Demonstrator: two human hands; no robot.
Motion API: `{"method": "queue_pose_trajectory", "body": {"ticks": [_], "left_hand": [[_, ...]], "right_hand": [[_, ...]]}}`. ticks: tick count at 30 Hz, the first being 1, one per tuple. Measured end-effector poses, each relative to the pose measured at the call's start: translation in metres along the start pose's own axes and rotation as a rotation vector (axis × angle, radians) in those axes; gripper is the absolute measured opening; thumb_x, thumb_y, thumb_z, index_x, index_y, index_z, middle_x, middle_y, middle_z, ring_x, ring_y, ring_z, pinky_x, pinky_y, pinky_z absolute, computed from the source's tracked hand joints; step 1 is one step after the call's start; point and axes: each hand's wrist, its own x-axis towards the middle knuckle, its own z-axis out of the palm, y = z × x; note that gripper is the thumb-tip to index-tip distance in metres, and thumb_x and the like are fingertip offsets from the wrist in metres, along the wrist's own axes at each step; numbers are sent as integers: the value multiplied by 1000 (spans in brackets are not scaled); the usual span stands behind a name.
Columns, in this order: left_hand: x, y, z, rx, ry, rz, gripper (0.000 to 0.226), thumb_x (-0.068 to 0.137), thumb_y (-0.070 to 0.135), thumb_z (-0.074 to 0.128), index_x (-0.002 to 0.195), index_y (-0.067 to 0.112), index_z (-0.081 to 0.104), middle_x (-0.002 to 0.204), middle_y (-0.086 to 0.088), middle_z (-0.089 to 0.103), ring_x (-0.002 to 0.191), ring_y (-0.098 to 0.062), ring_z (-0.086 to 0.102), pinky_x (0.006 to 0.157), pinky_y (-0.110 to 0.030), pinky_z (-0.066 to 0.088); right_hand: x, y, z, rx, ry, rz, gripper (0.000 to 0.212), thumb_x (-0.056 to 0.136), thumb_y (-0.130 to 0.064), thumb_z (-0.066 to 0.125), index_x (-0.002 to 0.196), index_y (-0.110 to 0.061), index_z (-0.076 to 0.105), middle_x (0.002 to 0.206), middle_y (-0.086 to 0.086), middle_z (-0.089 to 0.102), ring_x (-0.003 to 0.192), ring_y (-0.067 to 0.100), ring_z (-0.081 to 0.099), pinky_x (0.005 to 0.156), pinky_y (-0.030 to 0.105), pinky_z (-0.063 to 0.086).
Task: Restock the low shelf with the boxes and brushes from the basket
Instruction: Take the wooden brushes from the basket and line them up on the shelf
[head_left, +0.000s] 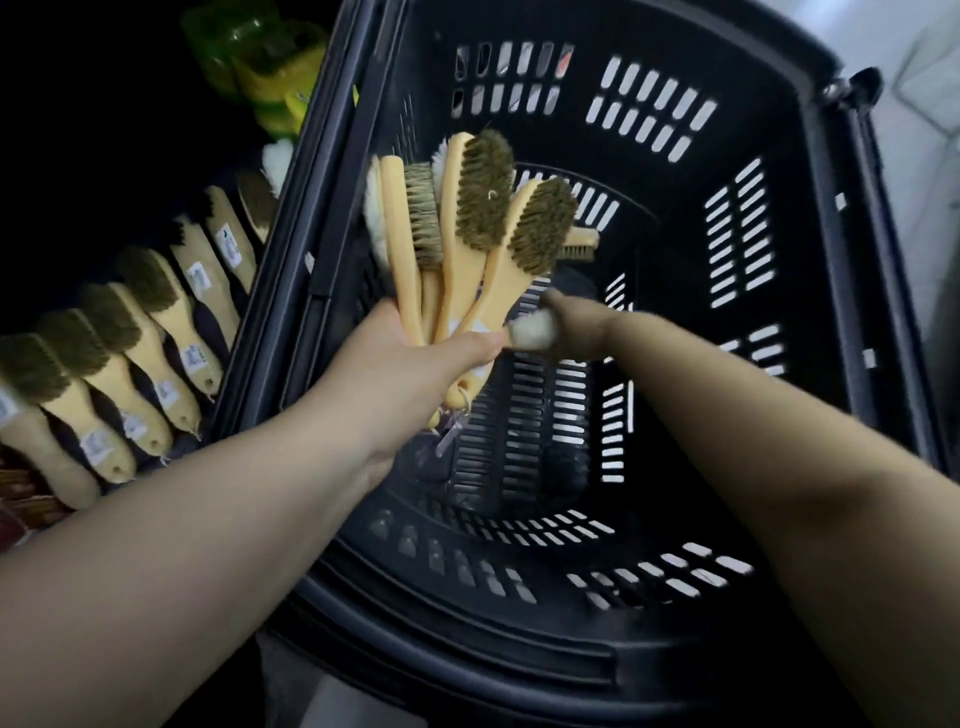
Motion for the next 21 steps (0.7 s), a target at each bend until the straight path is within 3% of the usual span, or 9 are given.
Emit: {"method": "queue_pose_trajectory", "body": {"ticks": [3,5,7,8,11,15,19,21], "left_hand": [[1,3,1,-12,-31,28,25,81,16,69,105,20,62,100,-7,72,98,-29,66,85,-41,53],[0,5,1,-11,-38,82,26,81,16,68,105,21,61,100,-5,71,92,-24,67,75,-34,55],[-4,7,0,-5,-24,135,33,80,18,70,110,20,58,97,0,69,81,-14,66,57,-19,52],[-7,8,-2,-13,-19,154,34,80,19,70,111,21,57,96,2,69,78,-11,64,56,-17,49],[-20,14,-8,-33,-35,200,28,80,21,71,104,23,58,85,2,68,64,-4,63,50,-19,47],[-51,20,-27,-41,-44,259,26,76,24,73,100,25,62,89,3,71,82,-16,65,69,-29,50],[-86,23,-50,-68,-45,245,37,65,30,74,100,21,63,92,-4,71,84,-21,61,76,-38,46],[-102,24,-61,-115,-54,240,38,64,25,77,99,20,64,93,-5,72,86,-21,63,84,-41,48]], "right_hand": [[-51,-13,-44,20,-47,-141,56,76,-33,75,123,-19,47,109,0,57,100,18,54,86,28,42],[-89,-25,-62,168,-44,-211,46,73,-37,77,110,-23,53,98,-5,60,91,12,57,79,25,46],[-125,-37,-70,338,48,-269,37,71,-32,79,100,-26,59,90,-13,65,85,5,62,73,16,47],[-142,-42,-71,455,98,-298,34,69,-26,81,97,-26,61,85,-15,68,81,1,63,69,13,48],[-184,-50,-70,844,163,-371,38,63,-9,82,96,-18,66,91,-5,72,88,9,68,75,20,53],[-219,-73,-64,1252,148,-411,26,67,-6,69,92,-11,66,89,2,73,89,16,69,81,27,55],[-236,-116,-60,1486,135,-431,27,74,-17,58,99,-5,57,106,15,67,101,27,64,91,40,53],[-243,-142,-54,1557,149,-446,22,80,-20,56,97,-6,54,95,14,70,91,25,67,87,40,54]]}}
